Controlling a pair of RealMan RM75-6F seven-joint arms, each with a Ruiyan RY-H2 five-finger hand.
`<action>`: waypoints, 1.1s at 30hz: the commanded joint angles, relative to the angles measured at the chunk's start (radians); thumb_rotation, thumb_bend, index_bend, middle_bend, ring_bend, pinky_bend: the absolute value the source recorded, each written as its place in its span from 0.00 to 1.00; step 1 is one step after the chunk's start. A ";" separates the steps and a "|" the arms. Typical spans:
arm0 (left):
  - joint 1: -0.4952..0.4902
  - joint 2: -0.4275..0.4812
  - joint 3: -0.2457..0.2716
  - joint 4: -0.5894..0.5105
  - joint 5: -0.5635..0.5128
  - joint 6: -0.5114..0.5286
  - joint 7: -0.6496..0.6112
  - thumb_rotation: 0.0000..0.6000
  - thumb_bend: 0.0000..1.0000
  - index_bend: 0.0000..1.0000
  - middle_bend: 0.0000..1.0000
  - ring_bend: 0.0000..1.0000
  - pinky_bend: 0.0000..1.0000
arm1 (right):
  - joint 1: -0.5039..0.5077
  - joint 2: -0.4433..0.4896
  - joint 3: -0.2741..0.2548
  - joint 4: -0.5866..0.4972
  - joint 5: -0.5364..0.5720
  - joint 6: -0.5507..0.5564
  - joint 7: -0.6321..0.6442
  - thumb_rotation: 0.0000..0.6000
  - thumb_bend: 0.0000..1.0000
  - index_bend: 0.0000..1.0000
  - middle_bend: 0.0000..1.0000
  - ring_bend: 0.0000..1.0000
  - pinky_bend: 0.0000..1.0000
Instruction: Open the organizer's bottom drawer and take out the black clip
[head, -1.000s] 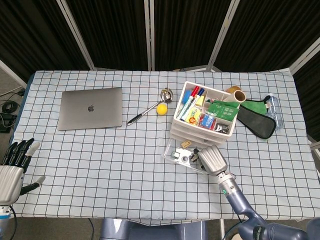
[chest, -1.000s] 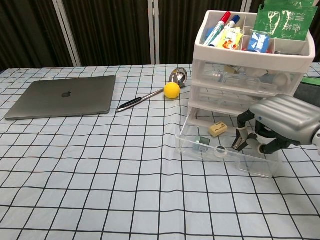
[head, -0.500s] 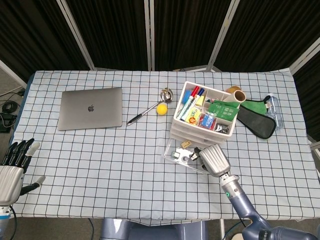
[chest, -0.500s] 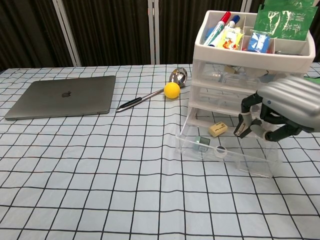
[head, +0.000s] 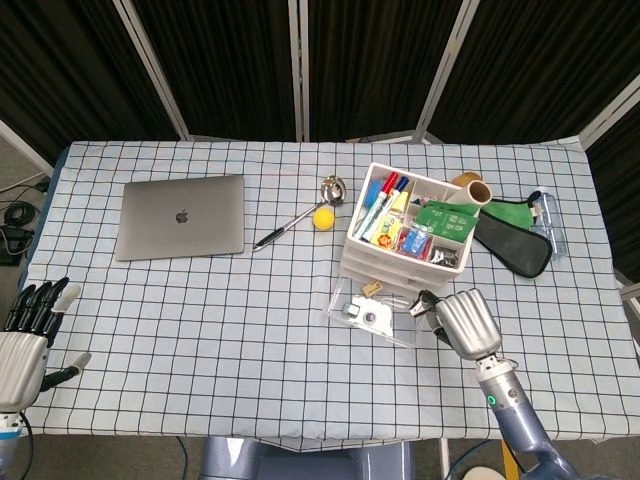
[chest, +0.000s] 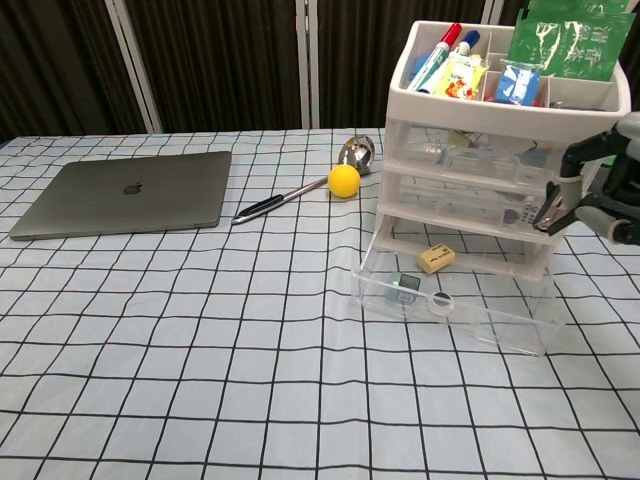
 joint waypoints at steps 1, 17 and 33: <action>0.001 0.000 0.001 -0.001 0.001 0.001 0.003 1.00 0.17 0.00 0.00 0.00 0.00 | -0.022 0.023 -0.003 0.007 0.000 0.019 0.032 1.00 0.40 0.62 1.00 1.00 1.00; 0.001 -0.005 0.001 -0.003 -0.002 -0.004 0.017 1.00 0.17 0.00 0.00 0.00 0.00 | -0.100 0.045 0.030 0.160 0.104 0.037 0.239 1.00 0.38 0.58 1.00 1.00 1.00; 0.007 -0.012 -0.003 0.023 -0.035 -0.013 0.008 1.00 0.17 0.00 0.00 0.00 0.00 | -0.151 0.001 0.048 0.282 0.076 0.118 0.319 1.00 0.26 0.35 0.99 0.98 0.90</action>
